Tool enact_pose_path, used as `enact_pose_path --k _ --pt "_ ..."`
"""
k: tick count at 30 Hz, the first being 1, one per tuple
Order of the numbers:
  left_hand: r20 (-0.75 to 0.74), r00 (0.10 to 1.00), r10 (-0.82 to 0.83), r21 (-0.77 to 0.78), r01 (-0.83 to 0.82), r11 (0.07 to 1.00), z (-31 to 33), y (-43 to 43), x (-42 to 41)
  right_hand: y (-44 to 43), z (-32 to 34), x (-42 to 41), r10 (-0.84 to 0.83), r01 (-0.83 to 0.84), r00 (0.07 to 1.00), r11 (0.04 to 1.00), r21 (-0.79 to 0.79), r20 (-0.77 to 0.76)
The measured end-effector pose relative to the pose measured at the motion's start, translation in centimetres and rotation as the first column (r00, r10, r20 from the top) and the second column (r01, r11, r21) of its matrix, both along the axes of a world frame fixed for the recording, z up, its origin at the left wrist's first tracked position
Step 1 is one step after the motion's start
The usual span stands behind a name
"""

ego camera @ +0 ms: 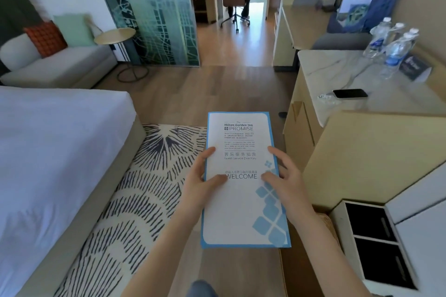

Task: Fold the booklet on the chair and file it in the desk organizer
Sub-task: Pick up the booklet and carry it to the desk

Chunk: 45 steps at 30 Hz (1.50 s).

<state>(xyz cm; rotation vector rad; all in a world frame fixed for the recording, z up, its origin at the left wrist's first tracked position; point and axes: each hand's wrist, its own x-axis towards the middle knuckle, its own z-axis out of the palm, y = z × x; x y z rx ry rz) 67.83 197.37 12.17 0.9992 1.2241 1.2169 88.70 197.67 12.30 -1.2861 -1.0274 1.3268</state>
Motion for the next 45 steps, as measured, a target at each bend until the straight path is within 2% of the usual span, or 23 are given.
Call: enact_pose_path --k 11,20,30,37,45 --pt "0.018 1.000 -0.013 -0.016 0.013 1.000 -4.3 26.6 -1.2 26.1 -3.5 -1.4 -0.020 0.021 0.999 1.000 -0.018 0.028" --pt "-0.005 0.985 -0.175 0.082 0.175 0.981 0.0 52.0 -2.0 48.2 0.3 -2.2 -0.189 0.188 0.982 0.981 0.038 0.013" --pt "0.006 0.973 -0.230 0.044 0.230 0.972 -2.9 75.7 2.5 70.9 -1.9 1.7 -0.249 0.249 0.968 0.968 -0.025 0.018" --pt "-0.050 0.975 -0.217 0.061 0.220 0.974 -0.7 94.4 6.1 89.6 -0.3 5.1 -0.243 0.243 0.970 0.970 -0.008 -0.021" --pt "-0.012 0.973 -0.229 0.010 0.229 0.973 -1.1 110.7 8.6 105.6 0.0 7.3 -0.286 0.286 0.958 0.958 -0.033 -0.004"
